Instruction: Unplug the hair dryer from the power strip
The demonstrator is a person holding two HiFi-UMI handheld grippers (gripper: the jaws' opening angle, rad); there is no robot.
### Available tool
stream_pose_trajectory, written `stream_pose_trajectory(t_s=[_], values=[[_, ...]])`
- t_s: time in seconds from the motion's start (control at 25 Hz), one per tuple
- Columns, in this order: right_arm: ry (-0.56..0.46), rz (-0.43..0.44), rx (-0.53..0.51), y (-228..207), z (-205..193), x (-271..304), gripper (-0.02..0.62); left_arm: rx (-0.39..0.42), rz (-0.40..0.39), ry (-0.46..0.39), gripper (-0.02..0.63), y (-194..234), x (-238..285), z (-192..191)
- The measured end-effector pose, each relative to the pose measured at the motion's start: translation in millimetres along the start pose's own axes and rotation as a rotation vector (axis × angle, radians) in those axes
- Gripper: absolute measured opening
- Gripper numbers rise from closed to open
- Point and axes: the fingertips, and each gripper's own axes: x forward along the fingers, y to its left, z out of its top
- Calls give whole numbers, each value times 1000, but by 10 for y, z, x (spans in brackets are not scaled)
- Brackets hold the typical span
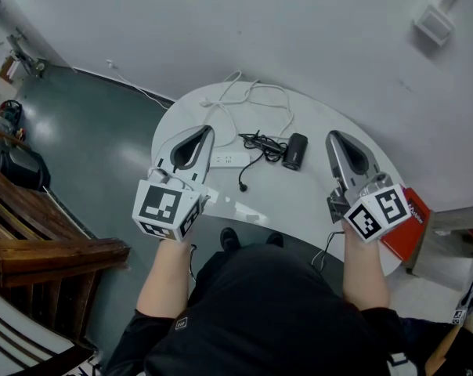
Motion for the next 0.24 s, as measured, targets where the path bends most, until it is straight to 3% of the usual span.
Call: stream_pose_trajectory(t_s=[0.24], values=[[2,4,4,-10,-7,29,34,-3,-6,-7,14,-15,24,5]])
